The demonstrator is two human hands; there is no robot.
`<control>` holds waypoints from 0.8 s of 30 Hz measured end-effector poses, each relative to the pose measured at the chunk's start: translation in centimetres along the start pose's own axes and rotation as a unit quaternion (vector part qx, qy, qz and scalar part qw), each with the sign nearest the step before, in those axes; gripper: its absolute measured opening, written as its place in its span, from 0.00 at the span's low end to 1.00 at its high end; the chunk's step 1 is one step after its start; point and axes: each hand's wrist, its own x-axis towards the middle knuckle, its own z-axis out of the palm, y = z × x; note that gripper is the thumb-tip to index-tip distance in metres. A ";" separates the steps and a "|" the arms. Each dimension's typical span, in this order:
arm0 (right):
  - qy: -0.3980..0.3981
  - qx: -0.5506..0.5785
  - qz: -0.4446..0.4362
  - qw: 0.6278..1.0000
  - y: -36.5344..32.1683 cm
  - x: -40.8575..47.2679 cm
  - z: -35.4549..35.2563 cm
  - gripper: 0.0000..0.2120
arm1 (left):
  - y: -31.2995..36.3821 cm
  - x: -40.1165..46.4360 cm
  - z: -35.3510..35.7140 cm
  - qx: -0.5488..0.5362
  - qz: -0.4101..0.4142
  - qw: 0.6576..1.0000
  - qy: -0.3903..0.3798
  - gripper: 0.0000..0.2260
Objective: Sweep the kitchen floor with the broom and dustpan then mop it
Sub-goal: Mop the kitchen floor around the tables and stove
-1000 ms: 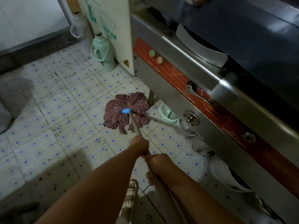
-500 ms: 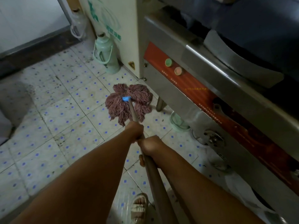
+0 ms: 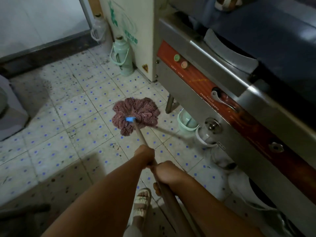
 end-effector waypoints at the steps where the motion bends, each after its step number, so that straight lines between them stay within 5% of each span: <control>1: 0.002 -0.015 0.000 1.000 1.1 -1.1 0.1 0.13 | -1.0 -1.3 0.3 -0.006 -0.003 1.000 -0.001 0.12; 6: 0.023 -0.105 -0.038 0.993 4.1 -3.1 1.3 0.14 | -3.9 -4.6 0.8 -0.013 -0.017 1.000 0.000 0.06; 12: 0.044 -0.132 -0.056 0.989 2.7 -2.4 3.5 0.18 | -4.4 -2.9 -0.7 -0.047 -0.023 0.998 0.022 0.14; 24: 0.024 -0.143 -0.060 0.988 -12.2 5.8 6.4 0.17 | 2.1 9.5 -10.2 -0.080 -0.021 0.996 0.046 0.16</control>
